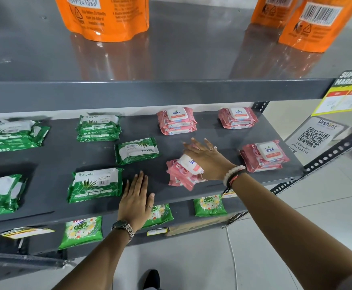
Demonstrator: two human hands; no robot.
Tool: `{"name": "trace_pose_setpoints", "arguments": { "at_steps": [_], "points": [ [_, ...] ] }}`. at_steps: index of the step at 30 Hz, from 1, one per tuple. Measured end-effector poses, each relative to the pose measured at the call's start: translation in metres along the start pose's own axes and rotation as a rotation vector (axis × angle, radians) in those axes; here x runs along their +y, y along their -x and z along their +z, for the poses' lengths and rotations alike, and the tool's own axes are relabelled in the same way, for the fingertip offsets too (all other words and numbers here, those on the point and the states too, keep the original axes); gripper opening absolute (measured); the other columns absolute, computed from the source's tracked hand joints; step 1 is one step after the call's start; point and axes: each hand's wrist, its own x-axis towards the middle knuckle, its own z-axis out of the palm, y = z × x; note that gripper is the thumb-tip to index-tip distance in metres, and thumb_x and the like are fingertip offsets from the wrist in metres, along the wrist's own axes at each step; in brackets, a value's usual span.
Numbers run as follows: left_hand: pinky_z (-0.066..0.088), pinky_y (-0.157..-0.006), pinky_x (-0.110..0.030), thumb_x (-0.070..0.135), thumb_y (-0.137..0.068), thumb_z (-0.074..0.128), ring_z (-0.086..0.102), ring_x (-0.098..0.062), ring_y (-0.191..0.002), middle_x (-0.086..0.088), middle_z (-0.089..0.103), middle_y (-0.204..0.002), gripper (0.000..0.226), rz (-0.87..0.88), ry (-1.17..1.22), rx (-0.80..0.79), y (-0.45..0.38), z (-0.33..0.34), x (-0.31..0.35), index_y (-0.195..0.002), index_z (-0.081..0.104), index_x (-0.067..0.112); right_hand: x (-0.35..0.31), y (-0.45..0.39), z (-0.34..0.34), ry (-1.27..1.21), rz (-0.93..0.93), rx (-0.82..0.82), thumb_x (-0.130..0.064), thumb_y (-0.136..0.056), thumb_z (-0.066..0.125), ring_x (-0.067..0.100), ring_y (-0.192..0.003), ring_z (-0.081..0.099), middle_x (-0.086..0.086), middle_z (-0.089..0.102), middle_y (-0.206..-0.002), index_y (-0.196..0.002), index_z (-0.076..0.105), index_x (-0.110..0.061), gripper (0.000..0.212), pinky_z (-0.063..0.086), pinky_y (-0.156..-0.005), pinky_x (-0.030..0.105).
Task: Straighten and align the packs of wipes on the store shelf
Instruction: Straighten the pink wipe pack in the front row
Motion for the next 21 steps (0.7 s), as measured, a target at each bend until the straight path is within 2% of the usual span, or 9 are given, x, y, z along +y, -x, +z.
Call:
{"name": "trace_pose_setpoints", "arguments": {
  "at_steps": [2, 4, 6, 8, 11, 13, 19, 21],
  "points": [
    [0.026, -0.113, -0.051, 0.036, -0.092, 0.027, 0.035, -0.034, -0.136, -0.020, 0.037, -0.148, 0.060, -0.001, 0.002, -0.005, 0.000, 0.000, 0.000, -0.137, 0.041, -0.001, -0.001, 0.000, 0.000, -0.072, 0.057, -0.010, -0.042, -0.079, 0.067, 0.024, -0.148, 0.005, 0.004, 0.015, -0.160, -0.148, 0.019, -0.013, 0.089, 0.001, -0.119, 0.049],
    [0.026, -0.112, -0.051, 0.036, -0.093, 0.027, 0.035, -0.034, -0.135, -0.020, 0.037, -0.147, 0.060, -0.004, 0.002, -0.006, 0.000, -0.001, 0.000, -0.137, 0.041, -0.002, -0.003, 0.000, -0.002, -0.176, 0.132, 0.031, -0.044, -0.076, 0.069, 0.024, -0.145, 0.021, 0.006, 0.032, -0.154, -0.144, 0.028, -0.012, 0.086, 0.008, -0.119, 0.047],
    [0.026, -0.112, -0.051, 0.036, -0.093, 0.026, 0.035, -0.034, -0.136, -0.020, 0.037, -0.147, 0.060, -0.004, -0.002, -0.010, 0.000, 0.000, 0.000, -0.137, 0.040, -0.002, -0.006, 0.000, -0.004, -0.242, 0.199, 0.086, -0.047, -0.072, 0.072, 0.025, -0.135, 0.040, 0.005, 0.048, -0.142, -0.136, 0.041, -0.013, 0.079, 0.019, -0.117, 0.046],
    [0.025, -0.113, -0.051, 0.037, -0.093, 0.026, 0.033, -0.034, -0.137, -0.020, 0.036, -0.148, 0.060, -0.001, -0.009, -0.015, 0.000, 0.000, -0.001, -0.138, 0.039, -0.001, -0.010, 0.000, -0.006, -0.271, 0.247, 0.111, -0.051, -0.068, 0.074, 0.026, -0.123, 0.051, 0.004, 0.057, -0.131, -0.128, 0.048, -0.013, 0.075, 0.030, -0.111, 0.045],
    [0.024, -0.113, -0.050, 0.037, -0.093, 0.025, 0.032, -0.034, -0.137, -0.020, 0.035, -0.149, 0.061, 0.001, -0.013, -0.019, 0.000, 0.000, 0.000, -0.138, 0.038, -0.001, -0.014, 0.000, -0.007, -0.293, 0.280, 0.138, -0.051, -0.066, 0.076, 0.029, -0.115, 0.055, 0.005, 0.061, -0.124, -0.124, 0.050, -0.013, 0.074, 0.043, -0.100, 0.042],
    [0.022, -0.114, -0.050, 0.038, -0.093, 0.024, 0.032, -0.034, -0.137, -0.020, 0.035, -0.149, 0.062, 0.002, -0.015, -0.021, 0.000, -0.001, 0.000, -0.138, 0.038, -0.001, -0.014, 0.002, -0.007, -0.299, 0.281, 0.153, -0.049, -0.066, 0.077, 0.029, -0.114, 0.056, 0.005, 0.062, -0.123, -0.123, 0.051, -0.013, 0.073, 0.045, -0.096, 0.042],
    [0.020, -0.114, -0.049, 0.039, -0.093, 0.023, 0.032, -0.034, -0.137, -0.021, 0.035, -0.149, 0.064, 0.005, -0.017, -0.031, 0.000, 0.000, 0.000, -0.138, 0.037, -0.002, -0.015, 0.008, -0.006, -0.314, 0.283, 0.152, -0.045, -0.066, 0.079, 0.028, -0.114, 0.057, 0.005, 0.062, -0.124, -0.125, 0.051, -0.014, 0.073, 0.047, -0.097, 0.042],
    [0.017, -0.115, -0.046, 0.046, -0.093, 0.016, 0.028, -0.033, -0.139, -0.020, 0.030, -0.151, 0.070, 0.011, -0.004, -0.028, 0.000, -0.001, 0.000, -0.140, 0.033, -0.003, -0.015, 0.008, -0.005, -0.305, 0.277, 0.135, -0.046, -0.067, 0.078, 0.028, -0.119, 0.054, 0.006, 0.059, -0.128, -0.127, 0.048, -0.012, 0.075, 0.042, -0.103, 0.045]
  ]
}}
